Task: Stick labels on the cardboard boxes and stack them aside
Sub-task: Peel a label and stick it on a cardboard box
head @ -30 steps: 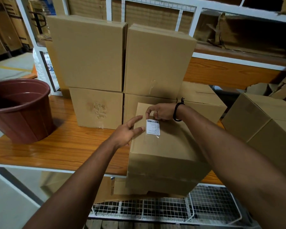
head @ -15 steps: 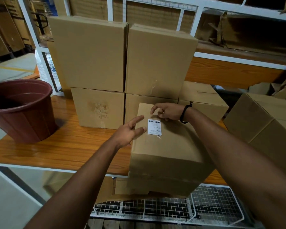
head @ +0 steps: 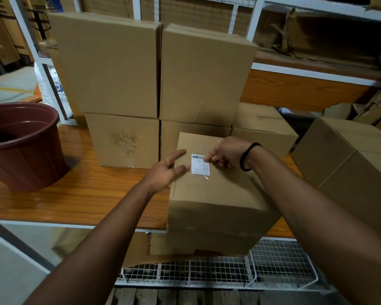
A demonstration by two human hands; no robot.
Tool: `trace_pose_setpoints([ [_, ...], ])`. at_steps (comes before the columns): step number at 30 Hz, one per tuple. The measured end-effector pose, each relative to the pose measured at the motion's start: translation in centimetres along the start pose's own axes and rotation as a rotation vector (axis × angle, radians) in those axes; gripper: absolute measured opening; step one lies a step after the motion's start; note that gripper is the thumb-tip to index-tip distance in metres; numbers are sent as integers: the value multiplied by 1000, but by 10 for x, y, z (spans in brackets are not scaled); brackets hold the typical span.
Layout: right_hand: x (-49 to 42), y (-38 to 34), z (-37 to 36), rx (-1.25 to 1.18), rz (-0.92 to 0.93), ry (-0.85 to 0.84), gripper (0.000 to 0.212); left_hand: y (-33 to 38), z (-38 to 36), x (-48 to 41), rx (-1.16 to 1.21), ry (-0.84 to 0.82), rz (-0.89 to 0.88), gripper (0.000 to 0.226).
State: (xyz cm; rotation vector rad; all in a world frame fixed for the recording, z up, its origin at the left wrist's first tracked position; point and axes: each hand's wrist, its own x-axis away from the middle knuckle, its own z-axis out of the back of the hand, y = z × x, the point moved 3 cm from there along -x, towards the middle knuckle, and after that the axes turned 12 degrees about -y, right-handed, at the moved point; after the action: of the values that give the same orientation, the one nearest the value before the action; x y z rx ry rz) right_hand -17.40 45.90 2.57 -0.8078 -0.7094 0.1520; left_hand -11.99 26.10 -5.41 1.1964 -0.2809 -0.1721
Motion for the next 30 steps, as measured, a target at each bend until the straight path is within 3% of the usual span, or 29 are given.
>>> trace_pose_setpoints([
  [4,2,1,-4,-16,57,19,29,0,0,1,-7,5,13,53],
  [7,10,10,-2,280,300,151,20,1,-1,2,-16,4,13,55],
  [10,24,22,-6,568,477,170,26,0,0,1,-20,-2,14,56],
  [12,31,31,-8,636,565,168,29,-1,0,0,-7,-9,16,56],
  [17,42,51,-11,603,594,162,31,-2,0,1,3,-12,20,56],
  [30,41,67,-26,833,570,214,44,-2,-2,0,7,-16,9,56],
])
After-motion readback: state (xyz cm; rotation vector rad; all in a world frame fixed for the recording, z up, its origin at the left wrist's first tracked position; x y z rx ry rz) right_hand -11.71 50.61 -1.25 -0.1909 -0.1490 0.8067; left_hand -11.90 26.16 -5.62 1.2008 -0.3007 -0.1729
